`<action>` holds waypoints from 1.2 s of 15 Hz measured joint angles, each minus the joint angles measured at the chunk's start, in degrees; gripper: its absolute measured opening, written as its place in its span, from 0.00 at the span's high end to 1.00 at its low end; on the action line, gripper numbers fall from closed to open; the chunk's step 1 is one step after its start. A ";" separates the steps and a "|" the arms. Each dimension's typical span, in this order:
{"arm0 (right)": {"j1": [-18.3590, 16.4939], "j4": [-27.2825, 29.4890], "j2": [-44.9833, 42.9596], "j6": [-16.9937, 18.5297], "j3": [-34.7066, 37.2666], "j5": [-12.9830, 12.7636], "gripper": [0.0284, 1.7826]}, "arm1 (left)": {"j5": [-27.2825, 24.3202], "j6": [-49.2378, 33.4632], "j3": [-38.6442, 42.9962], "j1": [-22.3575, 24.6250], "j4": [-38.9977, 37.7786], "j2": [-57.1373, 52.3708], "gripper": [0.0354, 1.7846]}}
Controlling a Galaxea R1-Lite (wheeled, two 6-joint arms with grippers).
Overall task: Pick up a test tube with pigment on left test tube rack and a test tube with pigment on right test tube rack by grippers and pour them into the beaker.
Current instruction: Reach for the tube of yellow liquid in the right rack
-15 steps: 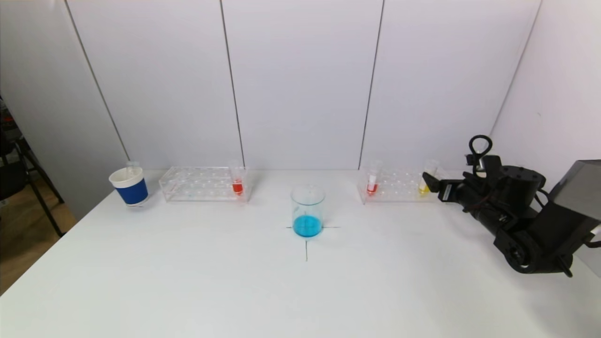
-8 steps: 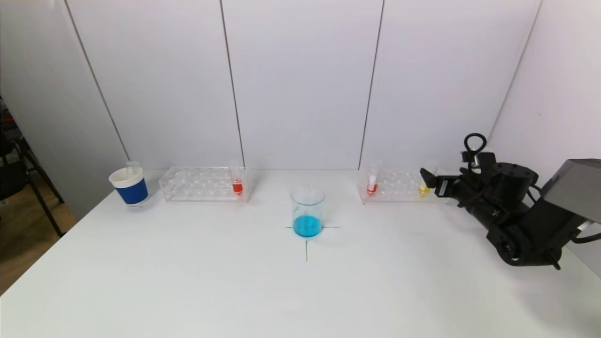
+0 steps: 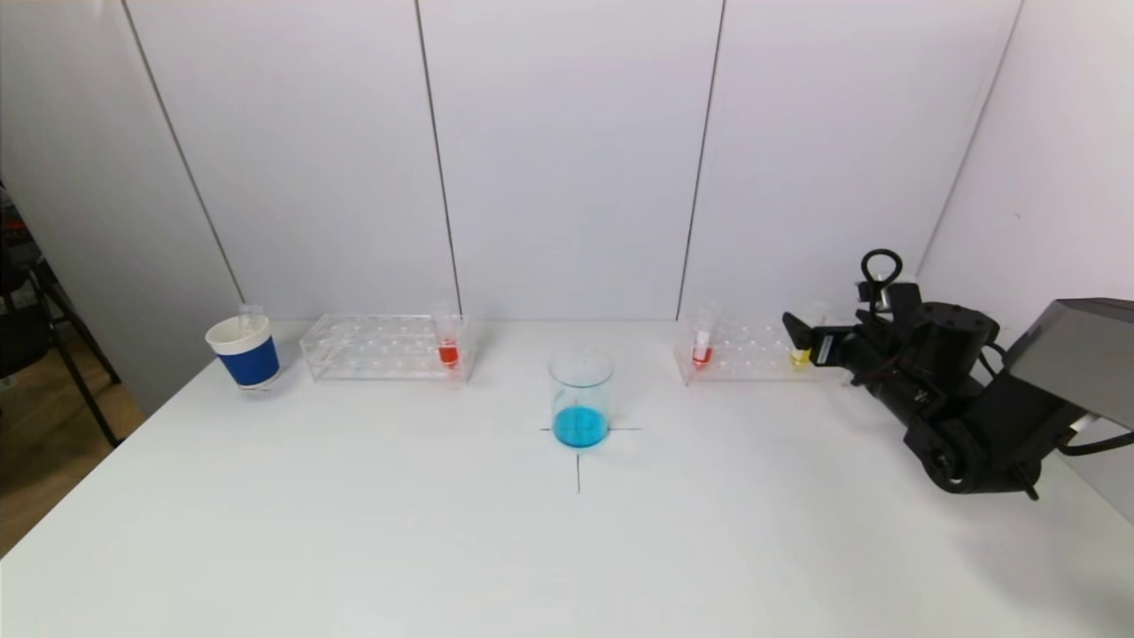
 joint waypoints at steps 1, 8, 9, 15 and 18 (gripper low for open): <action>0.17 0.00 0.29 -0.09 -0.37 0.00 0.01 | 0.00 -0.02 0.00 0.00 0.00 0.00 0.01; 0.41 -0.33 2.91 -0.54 -3.83 -1.44 0.01 | 0.00 0.00 0.00 0.00 0.00 0.00 0.01; 0.41 -0.35 3.25 -0.61 -4.17 -1.55 0.01 | 0.00 0.00 0.00 0.00 -0.02 0.00 0.01; 0.41 -0.66 4.13 -0.56 -4.83 -1.63 0.01 | 0.05 0.00 0.00 0.00 -0.02 0.00 0.01; 0.44 -0.71 4.60 -0.61 -5.38 -1.97 0.01 | 0.02 -0.02 0.00 0.00 -0.02 0.00 0.01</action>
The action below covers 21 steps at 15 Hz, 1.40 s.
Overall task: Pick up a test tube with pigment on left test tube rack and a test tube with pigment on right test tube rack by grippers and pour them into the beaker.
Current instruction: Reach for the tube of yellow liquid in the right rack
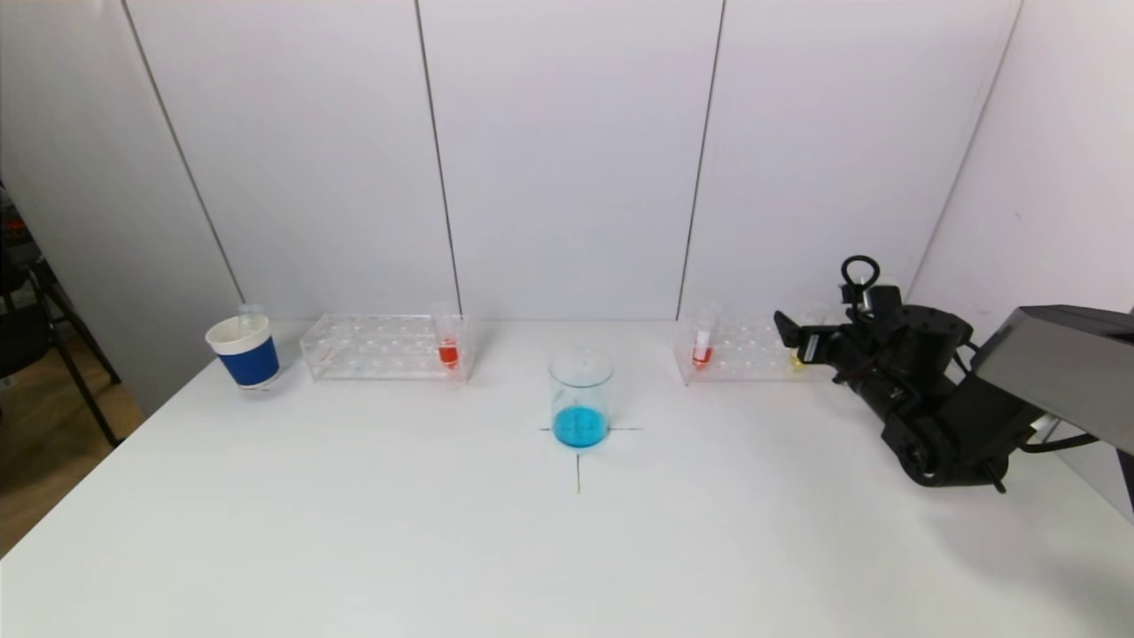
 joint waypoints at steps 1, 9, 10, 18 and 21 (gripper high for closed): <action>0.04 -0.04 0.09 0.00 -0.04 0.00 0.01 | 0.00 0.00 0.00 0.00 0.02 0.00 0.01; 0.06 -0.23 0.66 0.02 0.02 0.00 0.01 | -0.02 0.02 0.00 0.00 0.00 0.00 0.01; 0.06 -0.37 0.72 -0.02 0.09 0.00 0.01 | -0.02 0.02 0.00 -0.02 0.02 0.00 0.01; 0.06 -1.58 1.24 -0.02 0.52 0.01 0.01 | 0.00 0.05 0.00 0.00 0.00 0.00 0.01; 0.06 -1.58 1.33 -0.07 0.55 0.00 0.01 | 0.00 0.02 0.00 0.00 0.02 0.00 0.01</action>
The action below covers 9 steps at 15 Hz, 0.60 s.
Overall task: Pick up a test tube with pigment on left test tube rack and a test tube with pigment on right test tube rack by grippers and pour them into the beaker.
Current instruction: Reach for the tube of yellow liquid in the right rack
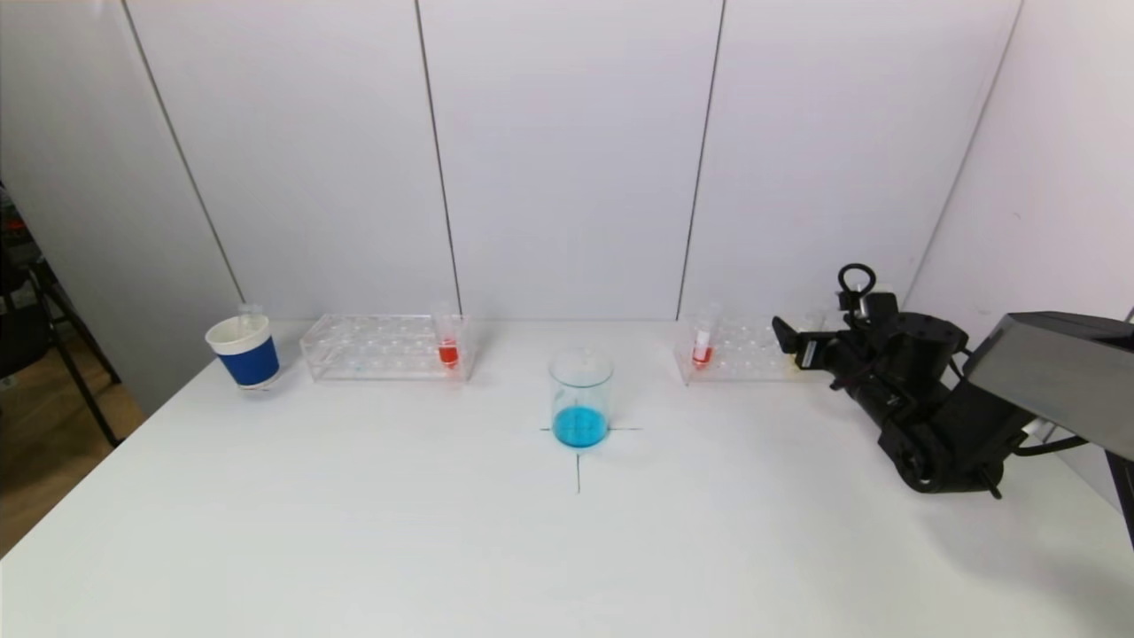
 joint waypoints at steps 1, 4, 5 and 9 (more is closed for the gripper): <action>0.00 0.04 0.00 0.00 0.00 0.00 0.01 | -0.02 -0.02 0.00 0.00 0.00 0.00 0.01; 0.00 0.12 0.00 -0.02 -0.37 0.01 0.01 | -0.02 0.00 0.00 -0.02 0.00 0.00 0.01; 0.00 0.23 0.00 -0.09 -0.59 0.00 0.01 | -0.02 0.00 0.00 0.00 0.00 0.00 0.01; 0.00 0.63 0.22 -0.20 -1.51 0.01 0.01 | 0.00 0.02 0.00 0.00 -0.02 0.00 0.01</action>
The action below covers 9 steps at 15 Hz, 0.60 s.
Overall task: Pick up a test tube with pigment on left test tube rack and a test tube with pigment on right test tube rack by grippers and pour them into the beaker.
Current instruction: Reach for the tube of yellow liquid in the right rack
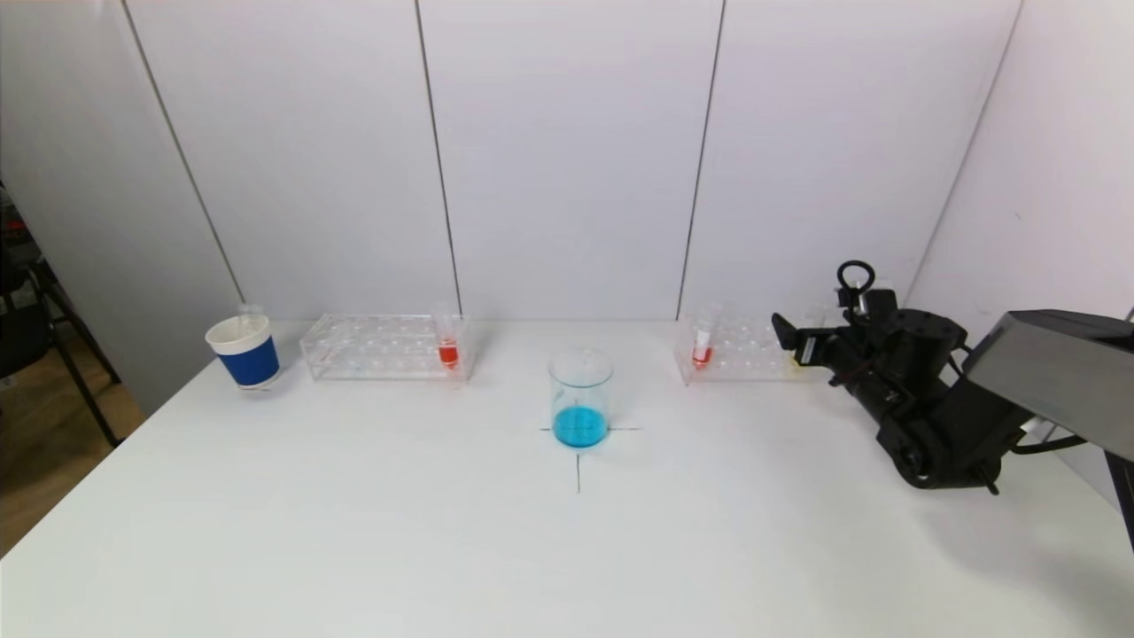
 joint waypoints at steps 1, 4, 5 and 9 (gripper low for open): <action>0.00 0.20 0.13 -0.02 -0.33 0.00 0.01 | 0.00 -0.02 0.00 0.00 0.02 0.00 0.01; 0.00 0.21 0.35 -0.16 -0.65 -0.01 0.01 | 0.00 0.00 0.00 0.00 0.00 0.00 0.01; 0.00 0.20 0.41 -0.17 -0.67 0.00 0.01 | 0.00 -0.02 0.00 0.00 0.00 0.00 0.01; 0.16 0.17 0.57 -0.22 -0.78 -0.04 0.01 | -0.02 0.00 -0.02 0.00 0.02 0.00 0.01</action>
